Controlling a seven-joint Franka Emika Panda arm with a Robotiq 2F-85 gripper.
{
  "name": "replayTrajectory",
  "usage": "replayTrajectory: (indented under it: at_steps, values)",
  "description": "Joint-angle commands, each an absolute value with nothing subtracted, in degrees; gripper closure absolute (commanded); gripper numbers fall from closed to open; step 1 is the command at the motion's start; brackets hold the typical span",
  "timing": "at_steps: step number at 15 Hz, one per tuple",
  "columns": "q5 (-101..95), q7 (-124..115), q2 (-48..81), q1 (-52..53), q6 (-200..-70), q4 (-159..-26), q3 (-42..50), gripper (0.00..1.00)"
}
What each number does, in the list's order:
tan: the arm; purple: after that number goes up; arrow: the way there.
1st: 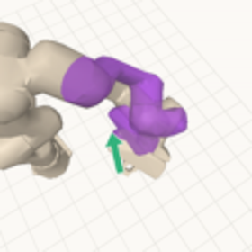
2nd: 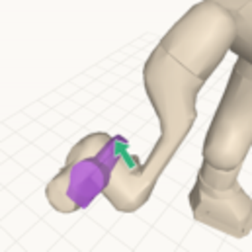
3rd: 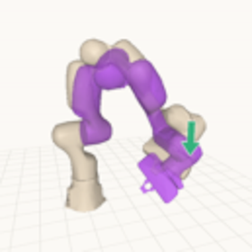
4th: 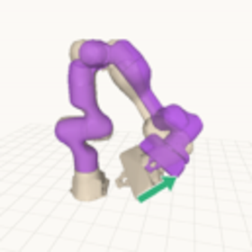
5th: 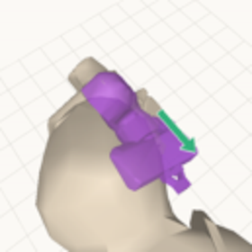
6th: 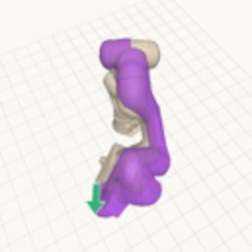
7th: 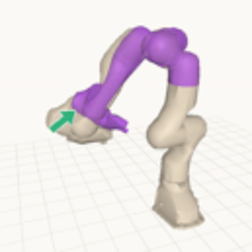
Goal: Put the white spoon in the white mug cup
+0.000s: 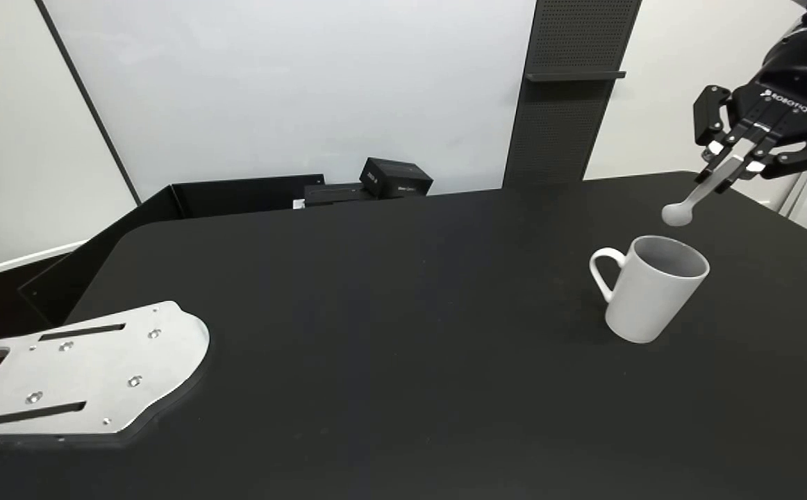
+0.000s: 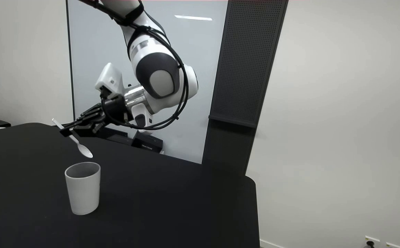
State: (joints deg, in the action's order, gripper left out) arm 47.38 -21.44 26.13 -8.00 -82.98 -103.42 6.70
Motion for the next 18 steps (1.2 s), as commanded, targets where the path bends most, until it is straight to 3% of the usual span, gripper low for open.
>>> replayTrajectory:
  at_steps: [1, 17, 18]
  values:
    - [48.9, -23.9, 28.3, -7.2, -81.6, -101.3, 6.6, 0.96]
    - [49.4, -22.8, 36.3, -9.0, -81.2, -100.4, 7.9, 0.96]
    - [49.3, -22.8, 36.6, -9.0, -81.3, -100.3, 8.0, 0.6]
